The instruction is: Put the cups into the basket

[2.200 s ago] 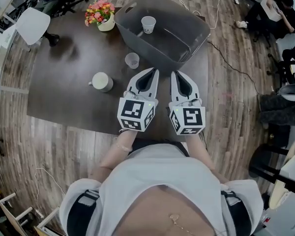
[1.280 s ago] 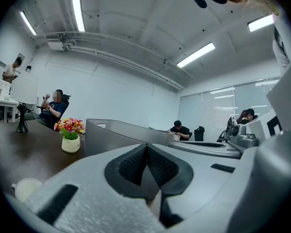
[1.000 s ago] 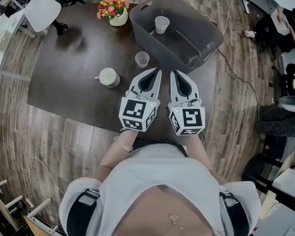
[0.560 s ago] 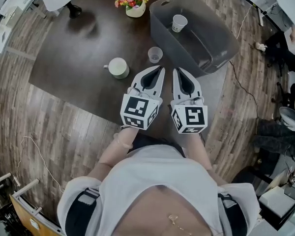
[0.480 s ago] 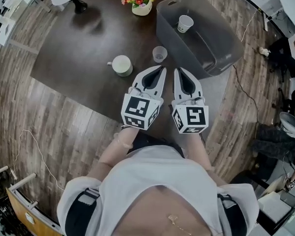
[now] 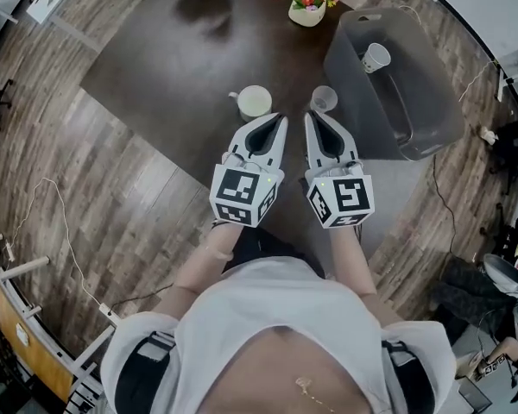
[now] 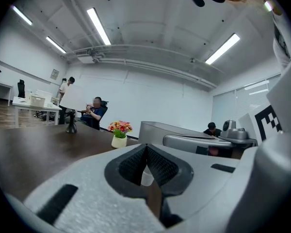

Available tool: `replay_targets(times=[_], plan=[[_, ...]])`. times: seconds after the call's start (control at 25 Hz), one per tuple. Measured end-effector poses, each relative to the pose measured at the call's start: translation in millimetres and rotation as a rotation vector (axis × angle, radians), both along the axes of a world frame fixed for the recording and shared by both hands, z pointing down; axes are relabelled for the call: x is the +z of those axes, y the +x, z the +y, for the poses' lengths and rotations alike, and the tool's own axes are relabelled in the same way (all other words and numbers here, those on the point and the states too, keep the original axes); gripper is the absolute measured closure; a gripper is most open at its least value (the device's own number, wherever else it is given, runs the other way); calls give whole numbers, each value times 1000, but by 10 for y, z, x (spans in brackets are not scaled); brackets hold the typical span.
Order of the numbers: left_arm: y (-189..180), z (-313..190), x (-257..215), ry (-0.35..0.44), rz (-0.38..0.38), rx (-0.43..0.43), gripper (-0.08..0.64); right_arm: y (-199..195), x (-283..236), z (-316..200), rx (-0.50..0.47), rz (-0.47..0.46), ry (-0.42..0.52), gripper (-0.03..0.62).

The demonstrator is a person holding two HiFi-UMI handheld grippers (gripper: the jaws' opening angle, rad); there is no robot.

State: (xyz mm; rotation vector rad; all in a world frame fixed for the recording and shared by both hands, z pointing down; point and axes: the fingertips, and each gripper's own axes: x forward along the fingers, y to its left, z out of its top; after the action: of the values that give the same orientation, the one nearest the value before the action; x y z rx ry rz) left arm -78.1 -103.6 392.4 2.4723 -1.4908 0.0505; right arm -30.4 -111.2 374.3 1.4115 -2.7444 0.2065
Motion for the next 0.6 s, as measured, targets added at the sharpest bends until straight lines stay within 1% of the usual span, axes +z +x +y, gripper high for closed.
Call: replay_targets(times=[0.12,0.28,0.44,0.6], plan=[[-253,5,-3,-2,-3,-44,549,-253,-21,-15,-67,4,14,580],[-578,19,38,-11,-1,-104,549,-554,-32,-16,-142,-33,4,580],[-821,25,87,-23,16,-162,549,-752,74,-42,-195,21,-21,580],[-974,32,151,-33,26,-186,549,-894,172,-82,-216,51,-48,580]])
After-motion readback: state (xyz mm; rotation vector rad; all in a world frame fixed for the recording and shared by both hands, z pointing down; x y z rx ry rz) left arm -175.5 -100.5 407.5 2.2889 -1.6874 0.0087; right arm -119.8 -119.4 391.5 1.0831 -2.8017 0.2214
